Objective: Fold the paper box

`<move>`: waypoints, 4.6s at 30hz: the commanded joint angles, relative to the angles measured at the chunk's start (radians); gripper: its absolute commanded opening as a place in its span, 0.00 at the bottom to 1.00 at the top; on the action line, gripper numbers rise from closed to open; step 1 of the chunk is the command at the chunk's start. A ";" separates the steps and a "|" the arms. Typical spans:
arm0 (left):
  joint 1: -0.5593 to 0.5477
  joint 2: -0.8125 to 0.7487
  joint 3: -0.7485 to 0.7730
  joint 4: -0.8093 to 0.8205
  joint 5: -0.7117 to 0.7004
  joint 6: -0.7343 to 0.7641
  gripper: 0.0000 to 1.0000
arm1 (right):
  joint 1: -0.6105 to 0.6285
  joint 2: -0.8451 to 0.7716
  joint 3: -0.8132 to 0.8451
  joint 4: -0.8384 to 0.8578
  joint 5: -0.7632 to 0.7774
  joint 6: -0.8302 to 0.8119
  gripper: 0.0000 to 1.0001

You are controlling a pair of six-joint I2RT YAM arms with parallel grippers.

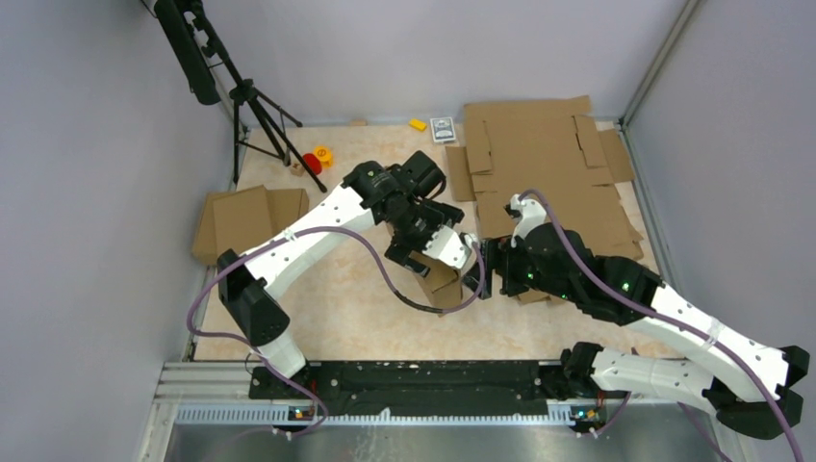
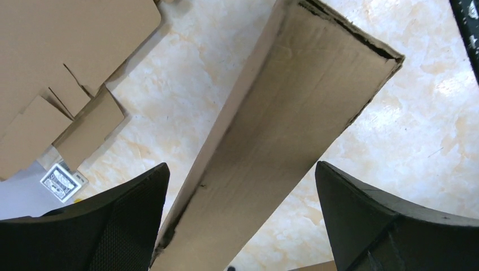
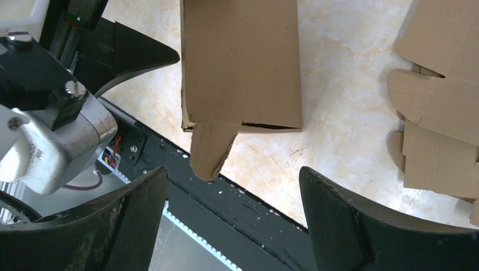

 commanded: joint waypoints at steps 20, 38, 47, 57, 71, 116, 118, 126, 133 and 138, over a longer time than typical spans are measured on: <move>-0.032 0.017 -0.063 0.096 -0.171 -0.033 0.87 | 0.011 -0.048 -0.031 0.036 0.054 -0.006 0.78; -0.092 0.157 0.106 -0.124 -0.268 -0.569 0.89 | -0.072 -0.132 -0.120 -0.008 0.481 0.006 0.72; -0.094 0.112 0.093 -0.100 -0.295 -0.733 0.86 | -0.434 -0.096 -0.146 0.088 0.175 -0.103 0.74; -0.094 0.131 0.126 -0.091 -0.288 -0.966 0.80 | -0.656 0.056 -0.160 0.297 -0.422 -0.104 0.73; -0.092 0.078 0.087 -0.098 -0.296 -0.963 0.99 | -0.661 0.151 -0.156 0.357 -0.558 -0.078 0.73; -0.016 -0.248 -0.294 0.270 -0.128 -0.606 0.98 | -0.514 0.182 -0.095 0.311 -0.691 -0.059 0.22; -0.018 -0.239 -0.297 0.272 -0.121 -0.610 0.97 | -0.507 0.183 -0.098 0.314 -0.695 -0.055 0.21; -0.030 -0.231 -0.300 0.283 -0.111 -0.619 0.97 | -0.470 0.198 -0.089 0.313 -0.694 -0.052 0.19; -0.049 -0.253 -0.338 0.344 -0.136 -0.637 0.99 | -0.461 0.200 -0.107 0.300 -0.677 -0.061 0.19; -0.064 -0.276 -0.370 0.391 -0.173 -0.652 0.99 | -0.455 0.198 -0.084 0.285 -0.660 -0.058 0.19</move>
